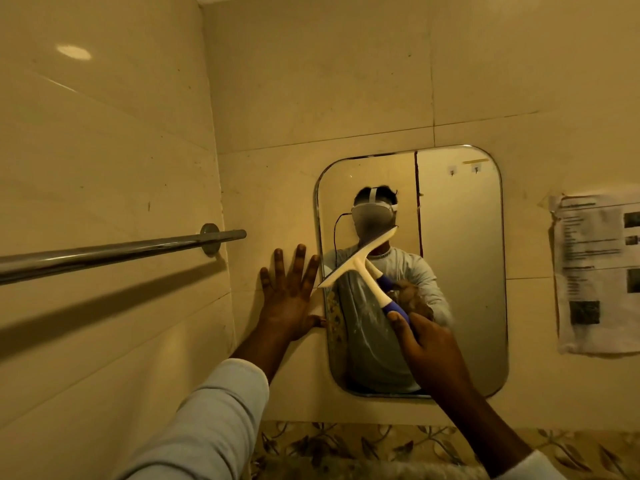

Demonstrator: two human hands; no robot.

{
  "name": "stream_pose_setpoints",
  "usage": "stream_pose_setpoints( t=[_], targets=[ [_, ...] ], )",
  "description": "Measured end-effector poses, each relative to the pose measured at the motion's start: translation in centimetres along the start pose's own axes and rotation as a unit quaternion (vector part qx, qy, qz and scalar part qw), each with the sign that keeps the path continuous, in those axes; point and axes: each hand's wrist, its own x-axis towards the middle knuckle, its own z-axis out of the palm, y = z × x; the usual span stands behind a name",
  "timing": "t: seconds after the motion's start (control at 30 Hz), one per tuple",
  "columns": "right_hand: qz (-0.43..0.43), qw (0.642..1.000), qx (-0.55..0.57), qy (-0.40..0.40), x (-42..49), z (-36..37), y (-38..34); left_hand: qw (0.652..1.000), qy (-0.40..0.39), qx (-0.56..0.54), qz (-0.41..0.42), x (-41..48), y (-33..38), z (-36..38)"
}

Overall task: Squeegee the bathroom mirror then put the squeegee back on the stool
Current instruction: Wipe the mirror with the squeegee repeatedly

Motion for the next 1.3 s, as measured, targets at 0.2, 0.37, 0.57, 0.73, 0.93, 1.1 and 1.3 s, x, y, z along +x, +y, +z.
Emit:
stream_pose_setpoints(
  t=[0.2, 0.37, 0.57, 0.73, 0.93, 1.1, 1.3],
  targets=[
    [-0.002, 1.000, -0.020, -0.006, -0.5, 0.0, 1.5, 1.000, 0.003, 0.004, -0.004, 0.1, -0.1, 0.0],
    [0.009, 0.998, -0.053, -0.033, -2.1, -1.2, 3.4, 1.000, 0.005, 0.002, -0.002, 0.0, -0.1, 0.0],
    [0.023, 0.995, -0.077, -0.062, -4.0, -3.4, 5.8, 1.000, 0.008, 0.002, -0.003, 0.0, -0.1, 0.0],
    [0.022, 0.996, -0.053, -0.069, -4.1, -4.4, 5.6, 1.000, 0.010, 0.003, -0.002, -0.1, 0.0, 0.0],
    [-0.026, 0.998, -0.017, -0.050, -0.6, -2.8, 1.8, 1.000, 0.004, 0.000, -0.004, -0.1, 0.0, -0.1],
    [-0.024, 0.998, -0.029, -0.051, 0.5, -1.6, 1.8, 1.000, 0.001, 0.005, -0.006, -0.1, 0.1, -0.1],
    [-0.007, 0.998, -0.043, -0.049, -1.4, -1.9, 3.7, 1.000, 0.004, 0.005, -0.005, -0.1, 0.1, -0.1]
  ],
)
